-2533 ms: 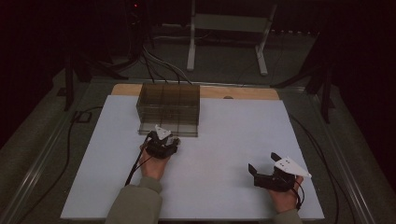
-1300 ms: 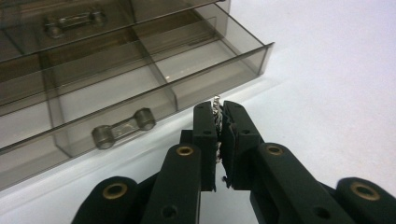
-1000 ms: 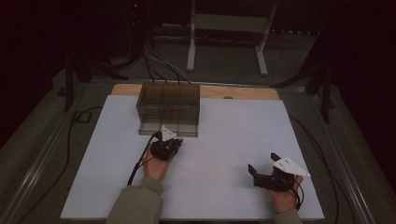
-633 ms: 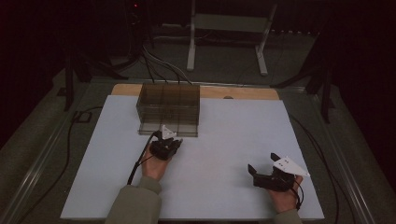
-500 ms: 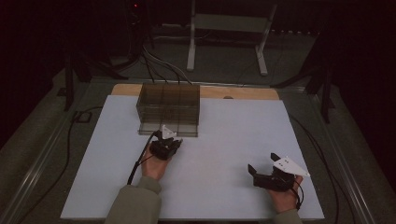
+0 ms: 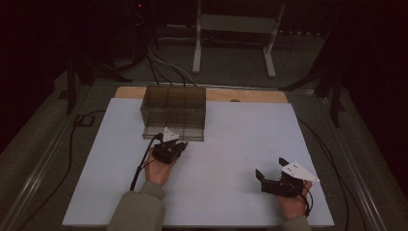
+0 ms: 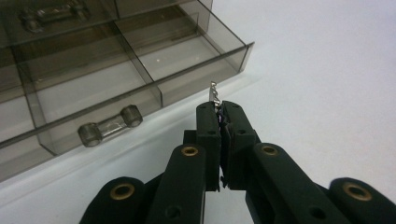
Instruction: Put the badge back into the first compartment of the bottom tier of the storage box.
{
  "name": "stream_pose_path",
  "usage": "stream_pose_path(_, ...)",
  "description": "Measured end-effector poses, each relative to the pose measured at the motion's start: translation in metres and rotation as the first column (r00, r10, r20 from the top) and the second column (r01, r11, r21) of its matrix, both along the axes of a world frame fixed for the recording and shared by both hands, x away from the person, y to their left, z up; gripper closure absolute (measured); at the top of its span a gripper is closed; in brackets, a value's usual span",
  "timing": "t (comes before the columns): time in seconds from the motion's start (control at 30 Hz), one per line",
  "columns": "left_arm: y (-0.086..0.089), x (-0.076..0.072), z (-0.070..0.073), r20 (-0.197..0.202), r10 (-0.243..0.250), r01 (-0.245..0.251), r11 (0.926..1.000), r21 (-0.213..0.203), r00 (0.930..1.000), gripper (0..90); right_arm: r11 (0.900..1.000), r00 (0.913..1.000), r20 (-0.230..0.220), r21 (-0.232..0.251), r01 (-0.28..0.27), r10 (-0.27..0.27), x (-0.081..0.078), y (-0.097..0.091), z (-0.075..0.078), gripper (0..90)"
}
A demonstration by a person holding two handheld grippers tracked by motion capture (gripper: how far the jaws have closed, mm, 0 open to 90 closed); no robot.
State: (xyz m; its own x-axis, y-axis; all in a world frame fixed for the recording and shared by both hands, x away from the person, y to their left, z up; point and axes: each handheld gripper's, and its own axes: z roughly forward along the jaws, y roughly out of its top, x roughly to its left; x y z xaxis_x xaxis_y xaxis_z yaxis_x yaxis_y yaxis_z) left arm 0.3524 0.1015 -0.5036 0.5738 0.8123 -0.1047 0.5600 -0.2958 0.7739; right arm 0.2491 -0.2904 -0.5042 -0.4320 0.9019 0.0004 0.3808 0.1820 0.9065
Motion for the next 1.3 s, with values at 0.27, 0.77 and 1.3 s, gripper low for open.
stream_pose_path(0.27, 0.006, 0.000, 0.009, 0.008, 0.009, -0.009, 0.9993, -0.035, 0.9999, 88.4, 1.0000, 1.0000, 0.000, 0.000, -0.001, 0.001, 0.000, 0.000, 0.000, 0.9)
stream_pose_path(0.77, 0.019, 0.004, 0.021, 0.021, 0.038, -0.036, 0.9969, -0.069, 0.9991, 88.4, 1.0000, 1.0000, 0.000, -0.001, -0.001, 0.001, 0.000, 0.000, 0.000, 0.9)
stream_pose_path(1.3, 0.029, 0.009, 0.030, 0.031, 0.062, -0.060, 0.9954, -0.075, 0.9976, 88.4, 1.0000, 1.0000, -0.002, -0.001, -0.001, 0.001, 0.000, 0.000, 0.000, 0.9)
